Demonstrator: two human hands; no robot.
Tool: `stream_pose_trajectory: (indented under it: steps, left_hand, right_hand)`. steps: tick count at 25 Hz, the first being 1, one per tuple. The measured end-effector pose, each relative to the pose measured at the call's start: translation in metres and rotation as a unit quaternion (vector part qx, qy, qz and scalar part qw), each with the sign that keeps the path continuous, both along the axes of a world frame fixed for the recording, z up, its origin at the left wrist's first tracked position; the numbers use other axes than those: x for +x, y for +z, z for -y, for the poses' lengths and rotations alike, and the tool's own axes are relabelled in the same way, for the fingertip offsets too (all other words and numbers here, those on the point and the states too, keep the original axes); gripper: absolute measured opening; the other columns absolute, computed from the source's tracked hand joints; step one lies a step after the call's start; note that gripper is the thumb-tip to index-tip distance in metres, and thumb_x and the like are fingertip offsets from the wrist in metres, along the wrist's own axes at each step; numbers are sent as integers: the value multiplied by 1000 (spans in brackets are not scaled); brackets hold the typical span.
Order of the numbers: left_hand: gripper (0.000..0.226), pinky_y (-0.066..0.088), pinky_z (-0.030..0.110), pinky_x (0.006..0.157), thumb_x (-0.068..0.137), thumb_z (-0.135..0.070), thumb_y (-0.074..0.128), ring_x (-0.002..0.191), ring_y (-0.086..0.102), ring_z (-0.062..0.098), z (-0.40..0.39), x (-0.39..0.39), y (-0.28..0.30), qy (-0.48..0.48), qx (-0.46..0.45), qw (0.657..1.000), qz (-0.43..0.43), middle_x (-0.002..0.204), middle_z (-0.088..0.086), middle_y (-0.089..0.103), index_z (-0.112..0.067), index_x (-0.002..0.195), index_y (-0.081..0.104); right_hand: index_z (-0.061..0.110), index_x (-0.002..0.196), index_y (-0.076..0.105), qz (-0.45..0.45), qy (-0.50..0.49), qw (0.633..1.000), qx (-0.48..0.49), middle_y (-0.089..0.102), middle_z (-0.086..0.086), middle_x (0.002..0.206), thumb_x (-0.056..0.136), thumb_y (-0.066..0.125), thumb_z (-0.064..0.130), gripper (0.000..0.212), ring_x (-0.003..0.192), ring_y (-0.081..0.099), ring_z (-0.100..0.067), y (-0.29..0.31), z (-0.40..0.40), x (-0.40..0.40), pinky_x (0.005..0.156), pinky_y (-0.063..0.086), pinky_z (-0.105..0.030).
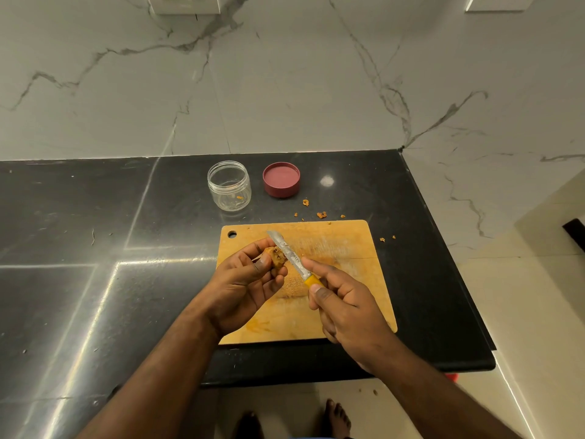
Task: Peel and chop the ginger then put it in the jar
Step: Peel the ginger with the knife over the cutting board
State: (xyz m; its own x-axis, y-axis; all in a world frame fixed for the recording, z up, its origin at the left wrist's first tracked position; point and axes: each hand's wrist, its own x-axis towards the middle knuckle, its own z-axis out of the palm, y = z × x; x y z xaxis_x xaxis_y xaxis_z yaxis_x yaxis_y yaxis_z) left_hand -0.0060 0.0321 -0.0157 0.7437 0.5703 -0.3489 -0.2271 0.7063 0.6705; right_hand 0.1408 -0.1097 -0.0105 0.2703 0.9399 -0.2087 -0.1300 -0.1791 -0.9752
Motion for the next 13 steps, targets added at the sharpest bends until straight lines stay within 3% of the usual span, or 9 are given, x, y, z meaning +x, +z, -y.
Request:
stream_pose_trajectory:
  steps: [3,6,9,13]
  left_hand:
    - [40,59,29,74,92,-2,54,87,65,24,1,0,1,-1,20,1000,-4,102,16,67,-7,132,59]
    - [38,59,28,73,93,-3,53,86,64,23,2,1,3,0,24,1000,1,98,14,67,-7,130,60]
    - [39,58,27,72,95,-4,51,83,64,21,2,0,3,-4,15,1000,-3,96,13,66,-6,134,58]
    - [41,58,27,69,95,-6,51,79,63,20,1,0,4,2,-4,1000,4,92,13,63,-6,136,57]
  right_hand:
    - [38,133,56,22,16,1000,5,58,1,75,103,47,11,42,42,33,-7,3,0,2,40,29,-23]
    - [41,128,56,78,22,997,16,61,11,78,102,48,10,41,46,47,-2,6,-1,3,47,37,-11]
    - [41,130,54,119,42,992,15,63,25,80,102,49,11,41,55,55,5,11,-1,6,51,40,-7]
    - [38,130,53,116,47,992,16,61,22,80,102,48,8,41,55,56,6,15,-2,6,50,40,-7]
